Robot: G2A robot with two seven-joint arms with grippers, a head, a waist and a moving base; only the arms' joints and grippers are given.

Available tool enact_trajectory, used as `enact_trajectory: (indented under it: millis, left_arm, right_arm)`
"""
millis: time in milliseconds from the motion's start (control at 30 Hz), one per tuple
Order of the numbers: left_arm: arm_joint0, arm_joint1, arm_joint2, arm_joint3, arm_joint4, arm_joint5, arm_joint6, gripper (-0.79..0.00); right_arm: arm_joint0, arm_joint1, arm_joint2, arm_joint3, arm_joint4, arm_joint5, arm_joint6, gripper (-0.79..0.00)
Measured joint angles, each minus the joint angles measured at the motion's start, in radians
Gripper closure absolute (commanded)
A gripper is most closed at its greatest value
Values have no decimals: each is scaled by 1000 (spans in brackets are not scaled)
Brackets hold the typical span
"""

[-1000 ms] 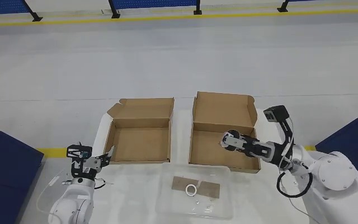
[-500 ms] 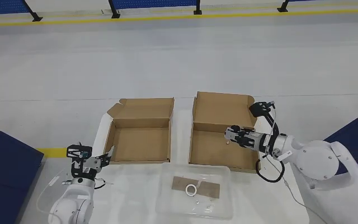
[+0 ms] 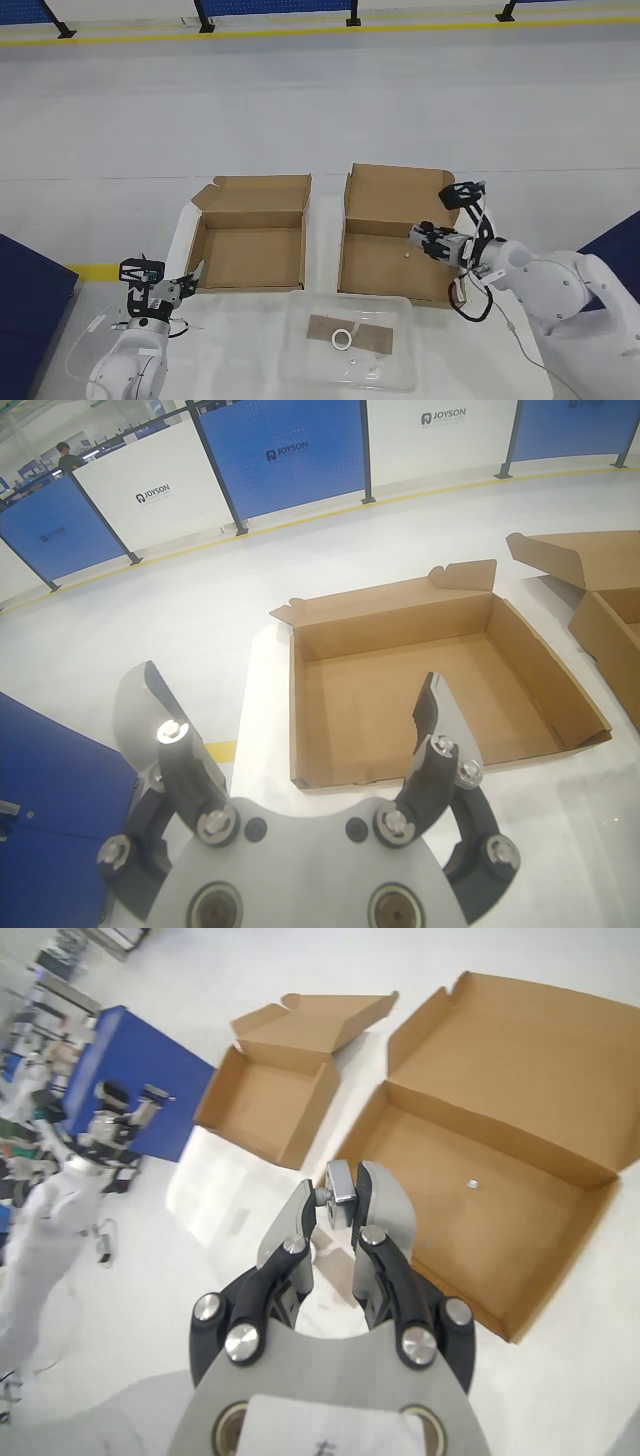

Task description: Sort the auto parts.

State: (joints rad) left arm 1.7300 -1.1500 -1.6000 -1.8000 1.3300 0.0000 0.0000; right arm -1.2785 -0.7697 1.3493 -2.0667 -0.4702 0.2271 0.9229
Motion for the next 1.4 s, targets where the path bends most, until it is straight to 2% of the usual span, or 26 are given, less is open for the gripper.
enact_trajectory:
  millis: [167,267,467,667,1033,1133,1400]
  left_arm:
    - [0,0,0,0,0,0,0,-785]
    - [0,0,0,0,0,0,0,-785]
    - [0,0,0,0,0,0,0,-785]
    - [0,0,0,0,0,0,0,-785]
    - [0,0,0,0,0,0,0,-785]
    - [0,0,0,0,0,0,0,-785]
    - [0,0,0,0,0,0,0,-785]
  right_arm:
    - [116,-22,-156,90,-212,98,61,0]
    - [189,-42,-246,172,-270,139,94,0]
    - [298,-90,-396,327,-296,190,145,0]
    - [361,-131,-495,444,-309,202,164,0]
    - [366,-138,-501,457,-307,198,144,0]
    - [355,-143,-511,477,-353,226,118,0]
    - [382,-169,-546,540,-419,304,184,0]
